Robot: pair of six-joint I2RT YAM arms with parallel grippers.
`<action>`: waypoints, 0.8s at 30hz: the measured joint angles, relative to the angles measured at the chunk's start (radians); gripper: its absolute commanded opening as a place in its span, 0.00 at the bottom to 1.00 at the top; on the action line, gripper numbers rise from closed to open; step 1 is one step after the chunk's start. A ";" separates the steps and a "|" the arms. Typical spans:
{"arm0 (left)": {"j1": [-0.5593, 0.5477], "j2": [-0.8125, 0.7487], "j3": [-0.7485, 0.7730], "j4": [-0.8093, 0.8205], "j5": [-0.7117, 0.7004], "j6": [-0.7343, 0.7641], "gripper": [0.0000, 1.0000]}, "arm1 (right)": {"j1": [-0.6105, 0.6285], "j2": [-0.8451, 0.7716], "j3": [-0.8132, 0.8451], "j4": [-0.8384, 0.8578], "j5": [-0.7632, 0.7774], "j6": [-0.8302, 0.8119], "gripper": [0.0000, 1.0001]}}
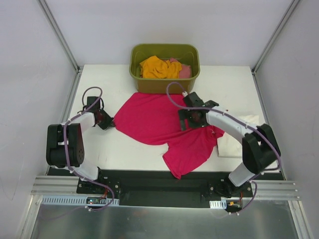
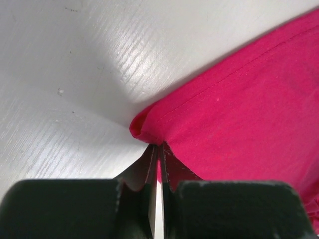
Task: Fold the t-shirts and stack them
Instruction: Flatten out the tshirt
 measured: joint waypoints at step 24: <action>0.000 -0.106 -0.095 0.045 0.007 0.016 0.00 | 0.716 0.053 -0.148 -0.076 -0.130 0.036 0.49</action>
